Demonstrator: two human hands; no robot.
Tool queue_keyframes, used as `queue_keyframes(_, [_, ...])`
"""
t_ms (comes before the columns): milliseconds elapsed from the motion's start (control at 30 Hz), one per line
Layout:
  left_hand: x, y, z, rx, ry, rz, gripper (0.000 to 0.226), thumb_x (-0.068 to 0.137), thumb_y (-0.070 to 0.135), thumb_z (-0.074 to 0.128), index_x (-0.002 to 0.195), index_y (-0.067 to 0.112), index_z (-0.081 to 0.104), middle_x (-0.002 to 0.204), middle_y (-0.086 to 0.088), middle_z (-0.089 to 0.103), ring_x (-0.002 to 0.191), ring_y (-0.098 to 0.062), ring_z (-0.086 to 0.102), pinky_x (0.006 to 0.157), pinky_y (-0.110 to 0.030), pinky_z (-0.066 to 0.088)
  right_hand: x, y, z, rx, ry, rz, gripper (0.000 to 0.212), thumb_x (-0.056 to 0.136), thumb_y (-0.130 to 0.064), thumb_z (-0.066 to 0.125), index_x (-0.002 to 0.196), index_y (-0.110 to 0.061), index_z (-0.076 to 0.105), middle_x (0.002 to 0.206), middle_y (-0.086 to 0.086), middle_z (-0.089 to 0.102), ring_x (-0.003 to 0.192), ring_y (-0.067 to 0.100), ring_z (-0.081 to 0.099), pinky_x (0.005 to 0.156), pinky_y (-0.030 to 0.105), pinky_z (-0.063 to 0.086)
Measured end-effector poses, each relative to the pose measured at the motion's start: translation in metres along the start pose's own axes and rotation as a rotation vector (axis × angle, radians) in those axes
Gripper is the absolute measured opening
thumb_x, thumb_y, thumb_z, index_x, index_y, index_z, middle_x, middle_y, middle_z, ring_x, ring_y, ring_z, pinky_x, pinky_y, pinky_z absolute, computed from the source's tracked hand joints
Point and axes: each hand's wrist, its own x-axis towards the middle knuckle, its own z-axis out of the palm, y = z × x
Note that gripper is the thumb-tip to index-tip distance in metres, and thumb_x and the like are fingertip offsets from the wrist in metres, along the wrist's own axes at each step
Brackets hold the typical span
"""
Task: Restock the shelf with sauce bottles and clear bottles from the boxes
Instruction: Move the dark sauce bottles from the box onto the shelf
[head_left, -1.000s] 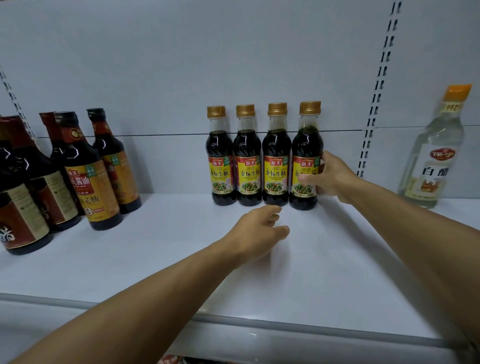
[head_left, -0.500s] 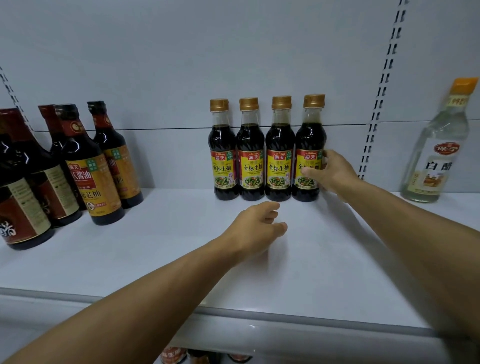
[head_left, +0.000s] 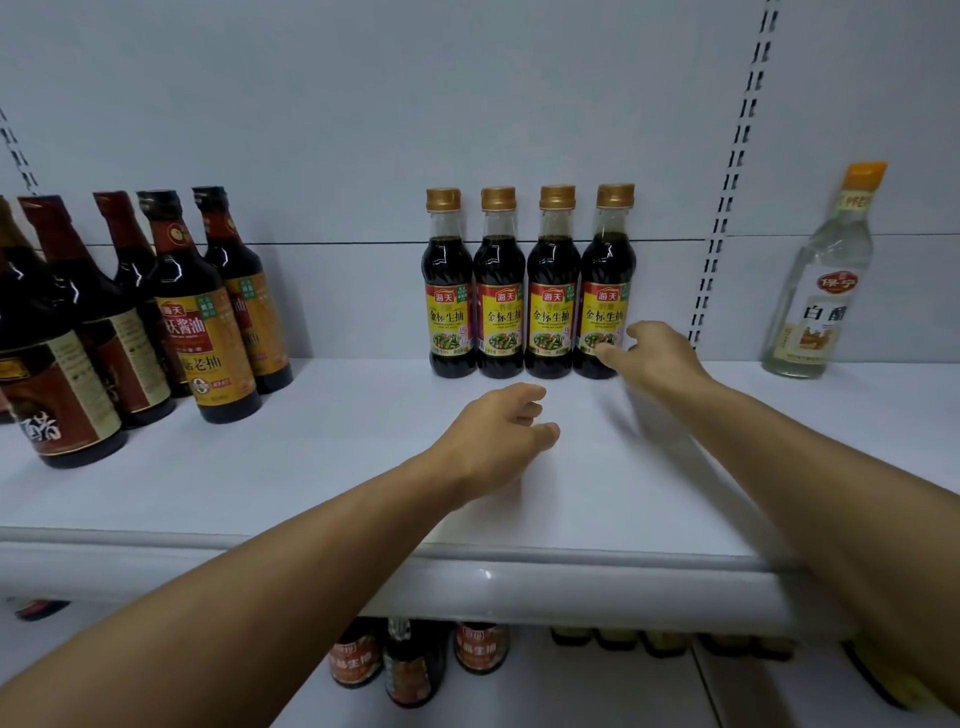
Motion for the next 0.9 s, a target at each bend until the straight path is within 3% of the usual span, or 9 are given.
queue_keyframes(200, [-0.026,-0.001,-0.01,0.001,-0.005,0.023,0.056,0.094,0.027,0.058,0.146,0.021,0.04,0.143,-0.001,0.052,0.127,-0.014,0.051,0.103,-0.031,0.042,-0.045,-0.027,-0.004,0.002,-0.003,-0.061,0.04,0.092,-0.044,0.056,0.117,-0.013,0.061,0.112,0.008,0.066,0.1,0.028,0.061,0.087,0.042,0.051])
queue_keyframes(300, [-0.04,-0.004,-0.017,-0.01,-0.006,0.042,0.055,0.094,0.028,0.058,0.146,0.022,0.041,0.142,0.0,0.052,0.126,-0.013,0.051,0.099,-0.028,0.043,-0.069,-0.042,-0.005,0.001,0.004,-0.107,0.041,0.093,-0.043,0.055,0.121,-0.014,0.061,0.12,0.008,0.065,0.106,0.027,0.06,0.087,0.041,0.049])
queue_keyframes(467, [-0.069,-0.012,-0.03,-0.02,-0.01,0.086,0.053,0.095,0.028,0.058,0.145,0.023,0.042,0.142,0.002,0.053,0.125,-0.011,0.052,0.102,-0.028,0.043,-0.118,-0.071,-0.005,0.059,0.011,-0.172,0.042,0.095,-0.038,0.056,0.116,-0.002,0.06,0.118,0.019,0.064,0.111,0.034,0.059,0.094,0.052,0.049])
queue_keyframes(567, [-0.09,-0.02,-0.039,-0.015,-0.024,0.118,0.052,0.095,0.03,0.057,0.145,0.025,0.042,0.141,0.004,0.053,0.126,-0.01,0.051,0.103,-0.029,0.042,-0.149,-0.086,-0.001,0.049,-0.015,-0.217,0.042,0.096,-0.039,0.054,0.121,-0.005,0.061,0.122,0.014,0.064,0.112,0.029,0.06,0.095,0.051,0.049])
queue_keyframes(900, [-0.173,-0.059,-0.065,-0.001,-0.076,0.22,0.051,0.096,0.028,0.058,0.145,0.024,0.044,0.14,0.005,0.055,0.124,-0.005,0.052,0.107,-0.031,0.043,-0.262,-0.119,0.027,0.211,-0.003,-0.329,0.022,0.094,-0.032,0.06,0.111,-0.024,0.07,0.104,-0.016,0.068,0.097,-0.004,0.061,0.083,0.017,0.048])
